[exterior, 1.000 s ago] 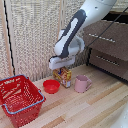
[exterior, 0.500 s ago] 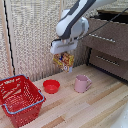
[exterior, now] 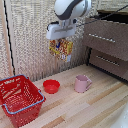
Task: Meticulously direct the gripper system near the nourishment stick. Grapple the nourishment stick firmly with the gripper system. Progress with the gripper system grasping the stick toward the storage box. Tenderly permit the nourishment stick to descend into the box.
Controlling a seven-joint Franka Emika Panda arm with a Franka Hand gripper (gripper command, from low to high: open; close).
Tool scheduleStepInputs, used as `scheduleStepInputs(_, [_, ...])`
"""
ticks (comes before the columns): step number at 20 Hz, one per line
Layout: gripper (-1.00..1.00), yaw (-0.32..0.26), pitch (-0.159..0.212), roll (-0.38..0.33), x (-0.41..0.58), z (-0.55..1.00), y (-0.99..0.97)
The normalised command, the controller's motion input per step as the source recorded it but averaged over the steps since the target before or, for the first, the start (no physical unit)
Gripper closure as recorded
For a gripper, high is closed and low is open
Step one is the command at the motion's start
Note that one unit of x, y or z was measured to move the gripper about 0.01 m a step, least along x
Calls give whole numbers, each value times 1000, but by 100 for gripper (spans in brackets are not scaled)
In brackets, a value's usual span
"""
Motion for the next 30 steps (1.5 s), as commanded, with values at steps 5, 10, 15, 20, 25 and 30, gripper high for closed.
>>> scheduleStepInputs(5, [100, 0, 66, 0, 0, 502, 894])
scheduleStepInputs(10, [100, 0, 68, 0, 0, 475, 904])
scheduleStepInputs(15, [100, 0, 96, 0, 34, 213, 965])
scheduleStepInputs(20, [100, 0, 129, -3, 107, 37, 979])
scheduleStepInputs(25, [100, 0, 142, -12, 211, -30, 951])
scheduleStepInputs(30, [100, 0, 86, -19, 311, -314, 592])
